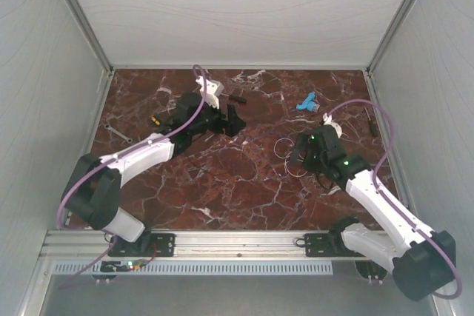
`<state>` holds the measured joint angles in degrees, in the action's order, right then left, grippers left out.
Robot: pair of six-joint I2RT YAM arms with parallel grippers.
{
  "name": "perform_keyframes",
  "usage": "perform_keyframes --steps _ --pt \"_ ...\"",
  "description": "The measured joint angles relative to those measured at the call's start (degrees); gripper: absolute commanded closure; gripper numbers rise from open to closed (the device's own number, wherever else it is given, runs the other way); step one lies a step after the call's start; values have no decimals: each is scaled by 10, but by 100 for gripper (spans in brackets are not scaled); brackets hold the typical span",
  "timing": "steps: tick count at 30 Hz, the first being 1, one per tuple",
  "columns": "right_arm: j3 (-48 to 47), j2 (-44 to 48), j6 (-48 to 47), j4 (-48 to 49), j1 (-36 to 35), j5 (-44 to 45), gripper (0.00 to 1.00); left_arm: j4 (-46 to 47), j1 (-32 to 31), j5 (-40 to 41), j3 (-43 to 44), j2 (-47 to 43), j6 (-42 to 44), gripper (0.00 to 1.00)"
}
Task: Zip-tie the wires
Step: Place the cable at the center of the board, then untie the cable at the center of the board.
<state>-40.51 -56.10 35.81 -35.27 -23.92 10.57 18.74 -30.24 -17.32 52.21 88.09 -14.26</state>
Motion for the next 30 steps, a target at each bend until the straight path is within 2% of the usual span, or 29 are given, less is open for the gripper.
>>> perform_keyframes --steps 5,10,16,21,26,30 --pt "-12 27 -7 14 0 6 2 -78 -2 52 -8 -57 -27 1" --pt "-38 19 -15 34 0 9 2 -157 0 143 -16 -123 -55 0" --pt "-39 -1 -24 77 0 -18 3 -226 56 242 -54 -174 -88 1" --pt "-31 -24 -34 106 0 -50 3 -253 108 288 -93 -165 -112 12" --pt "-30 -45 -41 124 0 -73 3 -244 124 291 -90 -99 -108 33" --pt "-25 -52 -47 136 0 -87 3 -238 137 291 -67 -27 -101 37"
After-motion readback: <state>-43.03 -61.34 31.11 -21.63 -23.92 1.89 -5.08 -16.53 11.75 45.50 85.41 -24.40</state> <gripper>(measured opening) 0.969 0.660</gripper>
